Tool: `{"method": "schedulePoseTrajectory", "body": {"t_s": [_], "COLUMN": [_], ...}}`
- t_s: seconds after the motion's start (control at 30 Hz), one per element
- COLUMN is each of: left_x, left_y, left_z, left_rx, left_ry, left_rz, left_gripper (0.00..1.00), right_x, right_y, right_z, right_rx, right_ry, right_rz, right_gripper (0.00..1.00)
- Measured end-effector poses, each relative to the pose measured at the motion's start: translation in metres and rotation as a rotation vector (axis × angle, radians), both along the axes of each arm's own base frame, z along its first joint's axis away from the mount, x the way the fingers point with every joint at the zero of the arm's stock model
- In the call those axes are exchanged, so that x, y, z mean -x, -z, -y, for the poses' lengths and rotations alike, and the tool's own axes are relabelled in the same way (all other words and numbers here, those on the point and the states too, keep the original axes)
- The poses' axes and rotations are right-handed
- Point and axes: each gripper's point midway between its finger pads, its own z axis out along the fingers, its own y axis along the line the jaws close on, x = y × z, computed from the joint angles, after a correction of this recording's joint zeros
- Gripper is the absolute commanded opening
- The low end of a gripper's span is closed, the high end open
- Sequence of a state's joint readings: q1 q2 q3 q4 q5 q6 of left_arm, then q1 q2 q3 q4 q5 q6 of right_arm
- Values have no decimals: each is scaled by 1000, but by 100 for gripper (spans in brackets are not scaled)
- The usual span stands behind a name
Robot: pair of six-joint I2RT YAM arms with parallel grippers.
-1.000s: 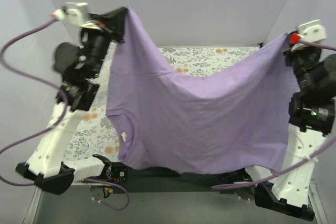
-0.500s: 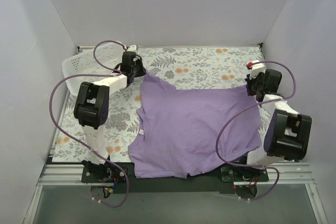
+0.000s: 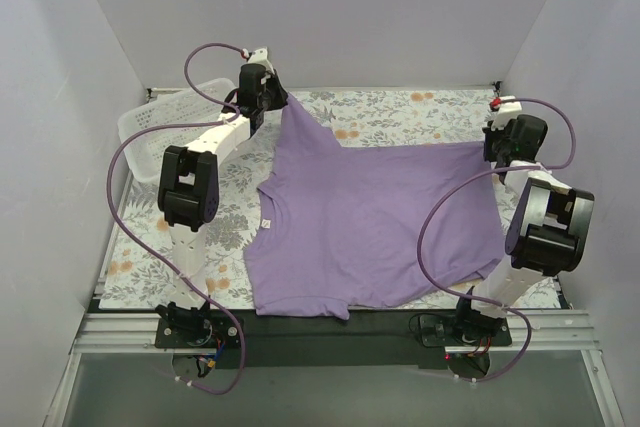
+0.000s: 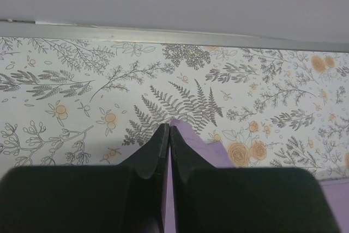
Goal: Fold and stack the t-shirts
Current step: Flatten the tshirt out
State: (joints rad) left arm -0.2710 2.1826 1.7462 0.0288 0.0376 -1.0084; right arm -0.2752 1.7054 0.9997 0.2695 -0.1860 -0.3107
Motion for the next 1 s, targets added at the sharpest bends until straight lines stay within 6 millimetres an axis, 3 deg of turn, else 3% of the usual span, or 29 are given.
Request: {"method": "schedulePoseTrajectory", "body": {"t_s": [0.2, 0.53, 0.83, 1.0], "left_x": [0, 5, 24, 55], "left_y": [1, 1, -48, -82], "left_z": [-2, 1, 2, -1], "left_rx": [-15, -19, 4, 24], "left_ry": [1, 28, 64, 94], "left_rz": [-3, -11, 65, 115], "left_gripper": [0, 0, 0, 0], "right_x": [3, 11, 27, 60], "right_y": [-6, -28, -70, -90], "right_z": [12, -5, -20, -37], "right_rx": [-26, -47, -51, -40], "right_ry": [32, -37, -82, -131], "right_rz": [14, 67, 163, 205], "right_gripper": [1, 1, 1, 1]}}
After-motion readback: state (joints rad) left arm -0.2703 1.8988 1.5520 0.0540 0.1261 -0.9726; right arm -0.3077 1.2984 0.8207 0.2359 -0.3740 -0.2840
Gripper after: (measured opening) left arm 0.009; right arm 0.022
